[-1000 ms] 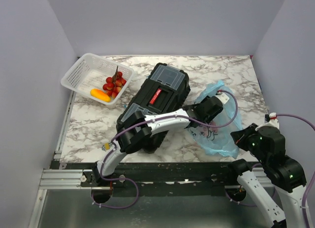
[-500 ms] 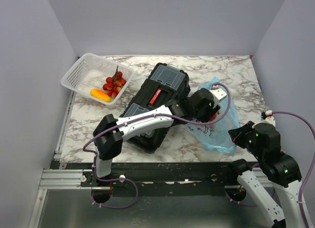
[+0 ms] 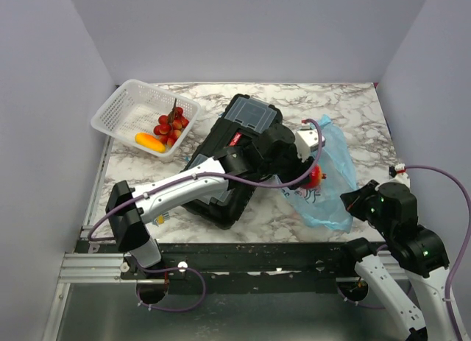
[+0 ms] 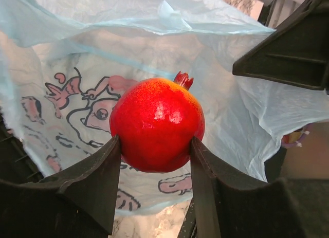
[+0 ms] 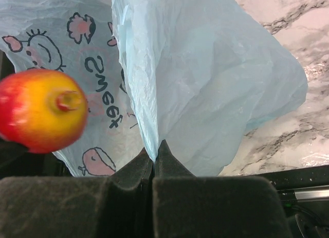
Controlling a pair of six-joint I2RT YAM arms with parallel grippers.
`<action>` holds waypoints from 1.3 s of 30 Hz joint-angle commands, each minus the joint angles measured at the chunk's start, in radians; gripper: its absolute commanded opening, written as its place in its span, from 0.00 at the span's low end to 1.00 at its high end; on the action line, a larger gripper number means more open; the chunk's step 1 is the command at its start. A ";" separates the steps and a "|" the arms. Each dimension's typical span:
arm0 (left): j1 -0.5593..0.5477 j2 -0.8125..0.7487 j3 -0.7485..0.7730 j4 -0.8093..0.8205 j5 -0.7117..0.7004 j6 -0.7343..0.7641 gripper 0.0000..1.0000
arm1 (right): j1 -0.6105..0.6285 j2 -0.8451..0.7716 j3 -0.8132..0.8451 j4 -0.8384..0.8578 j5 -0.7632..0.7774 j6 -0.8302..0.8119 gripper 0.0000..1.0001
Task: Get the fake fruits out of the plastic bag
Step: Take out the fake fruit from the plastic bag, then place the fake fruit in the bin.
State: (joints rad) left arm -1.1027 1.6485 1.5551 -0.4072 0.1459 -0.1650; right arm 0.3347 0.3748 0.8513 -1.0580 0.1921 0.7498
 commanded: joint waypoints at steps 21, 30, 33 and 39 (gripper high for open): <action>0.659 -0.448 -0.213 0.095 0.037 -0.350 0.06 | 0.001 0.010 -0.024 0.048 -0.036 -0.042 0.01; 1.000 -0.561 -0.463 0.220 0.012 -0.566 0.06 | 0.001 -0.008 -0.023 0.038 -0.041 -0.041 0.01; 1.079 -0.547 -0.492 0.215 -0.045 -0.615 0.06 | 0.000 -0.007 -0.022 0.037 -0.042 -0.041 0.01; 1.128 -0.445 -0.398 0.028 -0.289 -0.576 0.11 | 0.000 0.004 -0.027 0.049 -0.043 -0.046 0.01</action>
State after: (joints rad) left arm -0.0078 1.1431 1.0790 -0.2558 0.0566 -0.7326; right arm 0.3347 0.3782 0.8375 -1.0325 0.1665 0.7235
